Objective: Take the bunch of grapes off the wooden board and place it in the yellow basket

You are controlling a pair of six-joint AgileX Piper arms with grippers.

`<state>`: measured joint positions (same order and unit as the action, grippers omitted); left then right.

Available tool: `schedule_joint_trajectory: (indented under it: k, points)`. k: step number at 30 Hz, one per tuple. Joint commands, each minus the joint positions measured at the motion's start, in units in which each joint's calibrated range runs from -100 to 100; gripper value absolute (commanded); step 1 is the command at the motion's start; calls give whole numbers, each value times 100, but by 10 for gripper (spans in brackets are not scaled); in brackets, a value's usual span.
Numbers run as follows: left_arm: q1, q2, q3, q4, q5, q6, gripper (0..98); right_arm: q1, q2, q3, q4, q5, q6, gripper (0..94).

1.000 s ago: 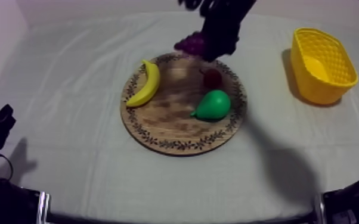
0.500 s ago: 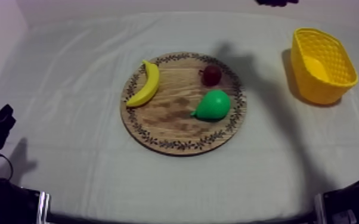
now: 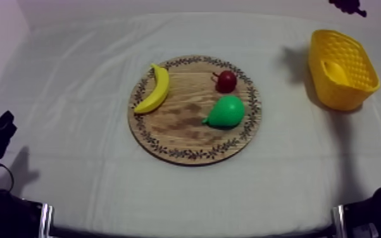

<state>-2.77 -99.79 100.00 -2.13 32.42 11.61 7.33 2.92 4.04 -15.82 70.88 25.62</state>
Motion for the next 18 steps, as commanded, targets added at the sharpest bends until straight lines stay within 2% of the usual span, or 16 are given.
schedule_joint_trajectory:
  k: [1, 7, 14, 18]
  points:
    - [-2, 5, 0, 0, -1, -3, 1, 165, 40, 395, 46, -272, 19, 447]
    - [-2, 5, 0, 0, -1, -2, 1, 265, 125, 1070, 128, -830, -21, 489]
    - [-2, 5, 0, 0, -1, -4, 1, 217, 159, 1393, 343, -1064, -323, 768]
    - [-2, 5, 0, 0, -1, -4, 1, 193, 123, 1317, 439, -963, -489, 852]
